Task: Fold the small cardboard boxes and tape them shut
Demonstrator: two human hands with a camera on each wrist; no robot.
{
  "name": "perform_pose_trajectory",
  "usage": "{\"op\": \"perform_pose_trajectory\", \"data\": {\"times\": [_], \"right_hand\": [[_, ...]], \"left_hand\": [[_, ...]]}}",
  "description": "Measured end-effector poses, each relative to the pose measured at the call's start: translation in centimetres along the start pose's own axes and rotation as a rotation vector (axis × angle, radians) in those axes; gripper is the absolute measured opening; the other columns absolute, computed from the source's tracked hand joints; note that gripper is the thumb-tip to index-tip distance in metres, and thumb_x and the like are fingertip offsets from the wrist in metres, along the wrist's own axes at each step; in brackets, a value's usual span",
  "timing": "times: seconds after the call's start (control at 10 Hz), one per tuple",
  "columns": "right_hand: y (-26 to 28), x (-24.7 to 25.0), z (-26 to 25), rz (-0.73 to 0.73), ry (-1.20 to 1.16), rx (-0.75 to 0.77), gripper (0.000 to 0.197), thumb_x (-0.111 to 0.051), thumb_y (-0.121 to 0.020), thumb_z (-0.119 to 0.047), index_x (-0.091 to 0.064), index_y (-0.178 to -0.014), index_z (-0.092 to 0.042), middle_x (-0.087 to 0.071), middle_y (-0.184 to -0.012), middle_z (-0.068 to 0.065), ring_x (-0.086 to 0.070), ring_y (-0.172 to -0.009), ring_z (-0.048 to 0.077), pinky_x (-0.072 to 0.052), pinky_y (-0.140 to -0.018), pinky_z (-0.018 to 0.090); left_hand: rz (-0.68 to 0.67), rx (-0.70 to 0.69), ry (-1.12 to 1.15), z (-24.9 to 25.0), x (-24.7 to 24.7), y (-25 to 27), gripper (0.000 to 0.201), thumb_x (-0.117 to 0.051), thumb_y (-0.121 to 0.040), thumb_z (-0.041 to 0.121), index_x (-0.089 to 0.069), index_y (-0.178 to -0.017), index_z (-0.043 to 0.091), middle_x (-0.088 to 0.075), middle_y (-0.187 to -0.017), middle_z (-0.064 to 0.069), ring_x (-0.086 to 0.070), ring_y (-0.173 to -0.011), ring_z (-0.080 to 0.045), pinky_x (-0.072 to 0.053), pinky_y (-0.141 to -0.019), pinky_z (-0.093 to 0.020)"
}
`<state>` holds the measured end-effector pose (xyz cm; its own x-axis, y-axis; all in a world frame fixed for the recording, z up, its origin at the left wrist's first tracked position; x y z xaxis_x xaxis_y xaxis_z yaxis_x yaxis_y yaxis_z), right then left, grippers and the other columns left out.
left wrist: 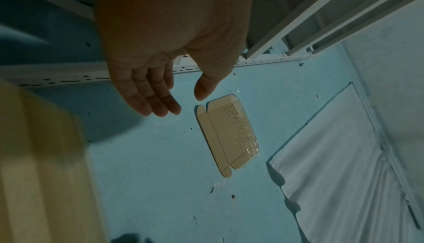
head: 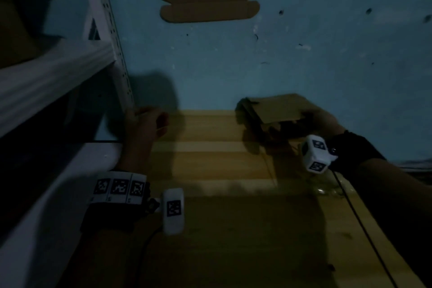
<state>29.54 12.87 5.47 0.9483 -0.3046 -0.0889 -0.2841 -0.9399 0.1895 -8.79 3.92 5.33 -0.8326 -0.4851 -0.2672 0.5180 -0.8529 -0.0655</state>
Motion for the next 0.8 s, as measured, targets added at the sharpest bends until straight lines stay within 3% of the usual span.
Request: {"op": "perform_pose_trajectory", "data": {"times": [0.1, 0.2, 0.4, 0.5, 0.6, 0.7, 0.8], "right_hand": [[-2.2, 1.1, 1.9, 0.103, 0.429, 0.069, 0.037, -0.056, -0.102, -0.029, -0.061, -0.126, -0.002, -0.061, -0.132, 0.017, -0.062, -0.106, 0.033, -0.046, -0.079, 0.029], [-2.8, 2.8, 2.6, 0.206, 0.552, 0.072, 0.050, -0.072, -0.088, -0.047, -0.063, -0.095, 0.002, -0.065, -0.093, 0.016, -0.062, -0.072, 0.031, -0.053, -0.066, 0.039], [-2.2, 3.6, 2.5, 0.176, 0.760, 0.015, 0.058, -0.076, -0.075, -0.062, -0.064, -0.078, -0.005, -0.067, -0.076, 0.016, -0.063, -0.065, 0.032, -0.047, -0.054, 0.035], [-2.0, 3.7, 1.7, 0.146, 0.918, 0.071, 0.054, -0.076, -0.080, -0.053, -0.063, -0.069, -0.002, -0.062, -0.068, 0.017, -0.058, -0.060, 0.031, -0.042, -0.057, 0.037], [-2.4, 3.7, 0.7, 0.170, 0.994, 0.135, 0.063, -0.075, -0.079, -0.057, -0.065, -0.074, 0.005, -0.062, -0.069, 0.018, -0.060, -0.062, 0.032, -0.041, -0.056, 0.035], [-1.9, 3.9, -0.3, 0.207, 0.973, 0.206, 0.067, -0.071, -0.084, -0.056, -0.067, -0.075, 0.010, -0.067, -0.073, 0.024, -0.064, -0.066, 0.034, -0.043, -0.059, 0.036], [-0.8, 2.9, -2.0, 0.247, 0.856, 0.351, 0.057, -0.064, -0.091, -0.042, -0.067, -0.070, 0.010, -0.070, -0.074, 0.027, -0.063, -0.061, 0.032, -0.047, -0.061, 0.035]], "left_hand": [[0.003, 0.021, -0.011, -0.1, 0.2, -0.1, 0.036, -0.058, -0.094, 0.009, -0.050, -0.127, -0.004, -0.065, -0.088, -0.008, -0.063, -0.068, -0.013, -0.053, -0.057, -0.023], [-0.007, 0.029, -0.021, -0.1, 0.1, 0.0, 0.034, -0.060, -0.094, 0.009, -0.053, -0.125, -0.005, -0.065, -0.079, -0.006, -0.063, -0.058, -0.011, -0.052, -0.056, -0.025], [-0.054, 0.047, -0.035, -0.2, 0.0, 0.4, 0.004, -0.060, -0.094, 0.011, -0.061, -0.094, 0.007, -0.066, -0.077, -0.005, -0.063, -0.064, -0.015, -0.052, -0.065, -0.030], [-0.070, 0.042, -0.068, -0.3, -0.1, 0.6, 0.010, -0.058, -0.095, 0.012, -0.063, -0.087, 0.011, -0.066, -0.078, -0.006, -0.063, -0.067, -0.017, -0.052, -0.066, -0.031], [-0.083, 0.044, -0.072, -0.4, -0.4, 0.7, 0.008, -0.057, -0.095, 0.012, -0.063, -0.091, 0.008, -0.066, -0.080, -0.007, -0.063, -0.069, -0.019, -0.052, -0.066, -0.031], [-0.089, 0.063, -0.062, -0.8, -0.8, 0.7, 0.010, -0.056, -0.096, 0.013, -0.063, -0.097, 0.005, -0.065, -0.078, -0.006, -0.063, -0.064, -0.014, -0.052, -0.061, -0.026], [-0.083, 0.105, -0.051, -1.2, -0.9, 0.3, 0.012, -0.055, -0.096, 0.014, -0.064, -0.096, 0.006, -0.065, -0.079, -0.005, -0.063, -0.056, -0.007, -0.052, -0.055, -0.021]]}}
Point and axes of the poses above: each hand's wrist, its own y-axis away from the middle knuckle, its own x-axis out of the back of the hand, z = x × y, the point moved 3 cm from there along -y, towards the middle knuckle
